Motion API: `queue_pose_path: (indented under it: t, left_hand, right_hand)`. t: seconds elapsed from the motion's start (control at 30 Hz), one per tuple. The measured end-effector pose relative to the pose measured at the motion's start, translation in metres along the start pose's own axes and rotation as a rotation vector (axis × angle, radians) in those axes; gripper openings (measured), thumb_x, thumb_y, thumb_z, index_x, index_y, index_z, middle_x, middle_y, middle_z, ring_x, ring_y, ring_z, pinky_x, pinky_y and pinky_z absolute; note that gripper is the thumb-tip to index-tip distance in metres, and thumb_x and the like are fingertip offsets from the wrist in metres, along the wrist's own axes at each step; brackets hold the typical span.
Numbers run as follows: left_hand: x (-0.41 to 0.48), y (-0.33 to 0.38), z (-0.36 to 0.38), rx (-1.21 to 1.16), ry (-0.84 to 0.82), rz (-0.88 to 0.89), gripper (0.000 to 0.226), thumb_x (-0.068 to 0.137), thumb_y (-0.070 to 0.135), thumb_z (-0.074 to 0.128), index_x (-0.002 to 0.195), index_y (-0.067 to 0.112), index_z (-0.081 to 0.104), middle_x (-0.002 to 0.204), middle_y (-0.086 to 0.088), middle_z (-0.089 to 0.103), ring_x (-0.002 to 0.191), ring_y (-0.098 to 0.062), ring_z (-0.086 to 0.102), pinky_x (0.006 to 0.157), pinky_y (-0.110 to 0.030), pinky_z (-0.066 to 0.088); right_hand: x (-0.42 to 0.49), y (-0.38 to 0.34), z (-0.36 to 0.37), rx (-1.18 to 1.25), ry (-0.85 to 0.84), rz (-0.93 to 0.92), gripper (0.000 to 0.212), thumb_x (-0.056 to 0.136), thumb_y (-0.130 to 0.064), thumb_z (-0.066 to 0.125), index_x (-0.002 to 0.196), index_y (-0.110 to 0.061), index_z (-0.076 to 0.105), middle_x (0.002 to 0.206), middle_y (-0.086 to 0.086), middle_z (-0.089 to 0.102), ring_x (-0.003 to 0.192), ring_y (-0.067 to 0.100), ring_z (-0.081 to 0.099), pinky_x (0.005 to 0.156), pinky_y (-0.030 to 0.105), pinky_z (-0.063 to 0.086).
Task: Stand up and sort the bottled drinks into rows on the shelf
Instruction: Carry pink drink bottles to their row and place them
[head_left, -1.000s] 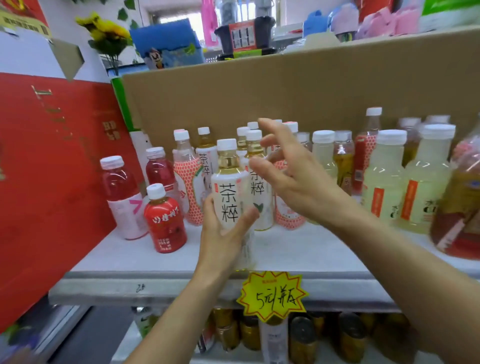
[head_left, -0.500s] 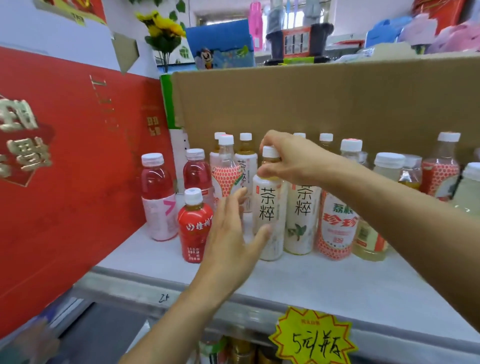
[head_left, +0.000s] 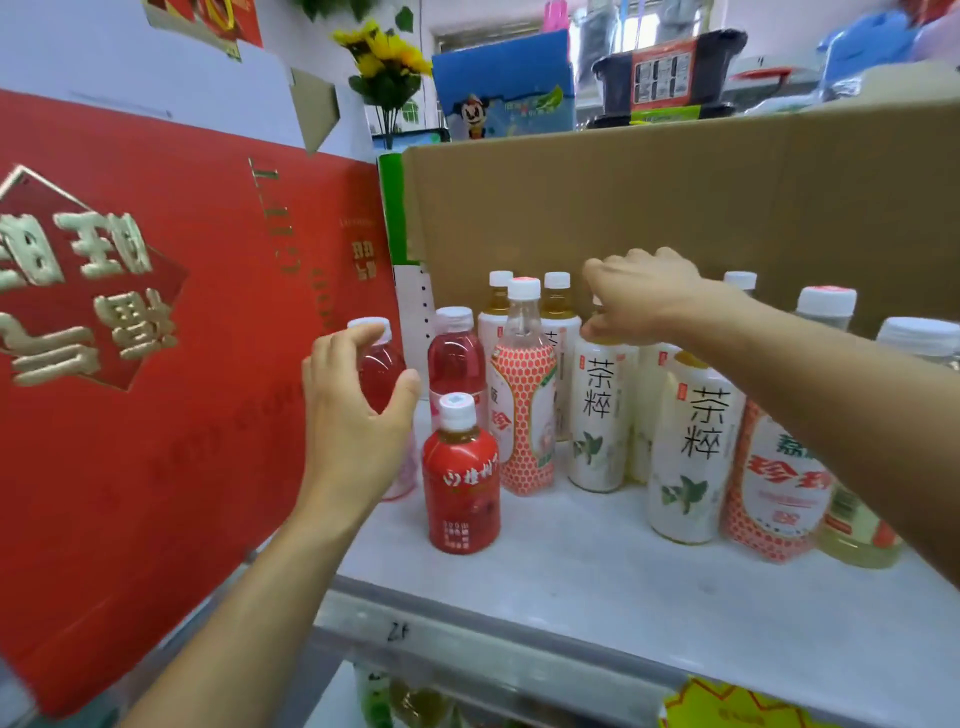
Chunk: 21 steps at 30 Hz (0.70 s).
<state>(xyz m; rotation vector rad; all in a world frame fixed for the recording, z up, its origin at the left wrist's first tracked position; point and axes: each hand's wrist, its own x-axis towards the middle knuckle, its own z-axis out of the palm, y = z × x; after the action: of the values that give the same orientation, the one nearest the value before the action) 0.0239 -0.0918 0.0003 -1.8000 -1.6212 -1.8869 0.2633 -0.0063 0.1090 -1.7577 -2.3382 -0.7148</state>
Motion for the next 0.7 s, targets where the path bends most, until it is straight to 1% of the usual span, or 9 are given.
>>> queue_pose_path:
  t: [0.1, 0.17, 0.2, 0.23, 0.3, 0.37, 0.47, 0.57, 0.7]
  left_hand:
    - [0.025, -0.018, -0.006, -0.050, -0.046, -0.116, 0.048, 0.091, 0.026, 0.067, 0.135, 0.028, 0.047, 0.126, 0.014, 0.043, 0.127, -0.016, 0.046, 0.109, -0.045, 0.042]
    - [0.038, -0.026, -0.006, -0.080, -0.106, -0.201, 0.058, 0.092, 0.032, 0.067, 0.143, 0.027, 0.041, 0.139, 0.010, 0.044, 0.130, -0.012, 0.043, 0.112, -0.039, 0.039]
    - [0.044, -0.030, -0.004, -0.104, -0.139, -0.238, 0.062, 0.092, 0.035, 0.067, 0.146, 0.026, 0.038, 0.144, 0.007, 0.043, 0.131, -0.010, 0.042, 0.111, -0.036, 0.038]
    - [0.049, -0.033, -0.002, -0.128, -0.168, -0.268, 0.066, 0.091, 0.038, 0.067, 0.148, 0.025, 0.036, 0.147, 0.005, 0.043, 0.130, -0.009, 0.043, 0.110, -0.034, 0.038]
    - [0.056, -0.039, 0.003, -0.169, -0.210, -0.314, 0.066, 0.089, 0.040, 0.070, 0.146, 0.024, 0.040, 0.140, 0.003, 0.051, 0.124, -0.012, 0.050, 0.105, -0.034, 0.043]
    - [0.060, -0.043, 0.007, -0.194, -0.240, -0.343, 0.056, 0.086, 0.040, 0.073, 0.135, 0.025, 0.050, 0.123, 0.005, 0.061, 0.110, -0.014, 0.058, 0.093, -0.031, 0.047]
    - [0.062, -0.048, 0.011, -0.214, -0.248, -0.332, 0.036, 0.087, 0.037, 0.073, 0.117, 0.024, 0.058, 0.105, 0.011, 0.063, 0.099, -0.014, 0.061, 0.086, -0.031, 0.049]
    - [0.061, -0.051, 0.011, -0.219, -0.240, -0.304, 0.024, 0.091, 0.034, 0.068, 0.110, 0.023, 0.059, 0.099, 0.013, 0.062, 0.091, -0.008, 0.061, 0.074, -0.021, 0.046]
    - [0.058, -0.052, 0.009, -0.276, -0.211, -0.293, 0.017, 0.093, 0.033, 0.065, 0.107, 0.025, 0.059, 0.096, 0.014, 0.063, 0.083, 0.001, 0.059, 0.067, -0.015, 0.044]
  right_hand:
    - [0.005, -0.012, -0.015, 0.097, 0.223, 0.024, 0.033, 0.095, -0.025, 0.049, 0.124, -0.011, 0.051, 0.124, 0.013, 0.053, 0.115, 0.033, 0.048, 0.091, 0.043, 0.040]
    - [0.009, -0.035, -0.029, 0.315, 0.476, -0.091, 0.032, 0.098, -0.022, 0.045, 0.127, -0.013, 0.055, 0.125, 0.012, 0.056, 0.115, 0.030, 0.050, 0.094, 0.047, 0.044]
    - [0.012, -0.049, -0.036, 0.404, 0.519, -0.176, 0.031, 0.100, -0.023, 0.045, 0.128, -0.014, 0.056, 0.124, 0.009, 0.057, 0.115, 0.028, 0.052, 0.094, 0.045, 0.045]
    - [0.017, -0.064, -0.041, 0.439, 0.489, -0.256, 0.031, 0.100, -0.024, 0.046, 0.128, -0.016, 0.057, 0.124, 0.007, 0.058, 0.114, 0.025, 0.053, 0.093, 0.043, 0.046]
    - [0.032, -0.090, -0.040, 0.375, 0.271, -0.327, 0.034, 0.099, -0.028, 0.049, 0.132, -0.019, 0.054, 0.127, 0.006, 0.055, 0.113, 0.025, 0.054, 0.091, 0.041, 0.047]
    - [0.051, -0.108, -0.029, 0.239, 0.027, -0.317, 0.036, 0.096, -0.029, 0.052, 0.131, -0.019, 0.052, 0.126, 0.006, 0.055, 0.110, 0.028, 0.057, 0.087, 0.038, 0.048]
    - [0.072, -0.119, -0.013, 0.163, -0.189, -0.280, 0.036, 0.092, -0.027, 0.060, 0.125, -0.015, 0.057, 0.120, 0.007, 0.063, 0.104, 0.030, 0.062, 0.088, 0.042, 0.053]
    - [0.078, -0.121, -0.017, 0.238, -0.264, -0.288, 0.032, 0.088, -0.025, 0.067, 0.115, -0.009, 0.067, 0.108, 0.009, 0.069, 0.098, 0.029, 0.066, 0.084, 0.042, 0.057]
    - [0.069, -0.122, -0.020, 0.318, -0.212, -0.299, 0.032, 0.086, -0.025, 0.070, 0.109, -0.004, 0.066, 0.109, 0.010, 0.067, 0.097, 0.029, 0.064, 0.081, 0.040, 0.056]
